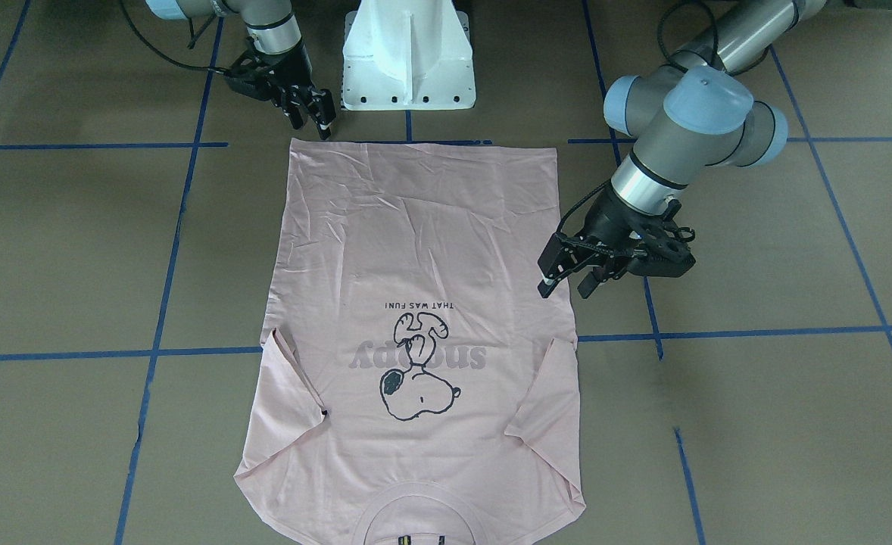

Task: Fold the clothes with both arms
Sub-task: 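Move the right gripper to the bottom hem corner nearest it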

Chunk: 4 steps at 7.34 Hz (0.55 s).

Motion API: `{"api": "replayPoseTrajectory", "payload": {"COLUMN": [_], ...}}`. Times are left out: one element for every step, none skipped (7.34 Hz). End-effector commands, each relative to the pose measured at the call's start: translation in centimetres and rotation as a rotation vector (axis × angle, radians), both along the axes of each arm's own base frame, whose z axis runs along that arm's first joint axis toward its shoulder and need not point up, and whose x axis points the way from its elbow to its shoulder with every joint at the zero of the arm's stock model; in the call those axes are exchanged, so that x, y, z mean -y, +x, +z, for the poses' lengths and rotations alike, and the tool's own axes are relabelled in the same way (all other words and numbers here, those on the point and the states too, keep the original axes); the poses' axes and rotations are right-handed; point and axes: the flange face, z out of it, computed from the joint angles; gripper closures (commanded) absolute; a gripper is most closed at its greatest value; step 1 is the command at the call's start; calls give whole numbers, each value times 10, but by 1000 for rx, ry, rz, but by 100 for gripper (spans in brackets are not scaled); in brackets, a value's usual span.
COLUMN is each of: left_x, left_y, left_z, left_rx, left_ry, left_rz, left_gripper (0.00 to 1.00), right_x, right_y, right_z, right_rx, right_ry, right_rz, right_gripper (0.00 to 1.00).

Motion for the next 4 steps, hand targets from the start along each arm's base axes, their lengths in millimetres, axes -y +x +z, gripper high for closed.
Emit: {"api": "replayPoseTrajectory", "payload": {"left_x": [1, 0, 0, 0], "left_y": [0, 0, 0, 0], "left_z": [1, 2, 1, 1], "left_rx": [1, 2, 1, 0], "left_ry": [-4, -5, -5, -6], "left_rz": [-3, -3, -4, -4], "left_gripper": [24, 24, 24, 24], "right_x": [5, 10, 13, 13], "right_y": [2, 3, 5, 5], "right_z": [7, 6, 7, 8], "right_rx": [-57, -56, -58, -59], "right_ry": [0, -2, -1, -1], "right_rz": [9, 20, 25, 25], "right_gripper": [38, 42, 57, 83]}}
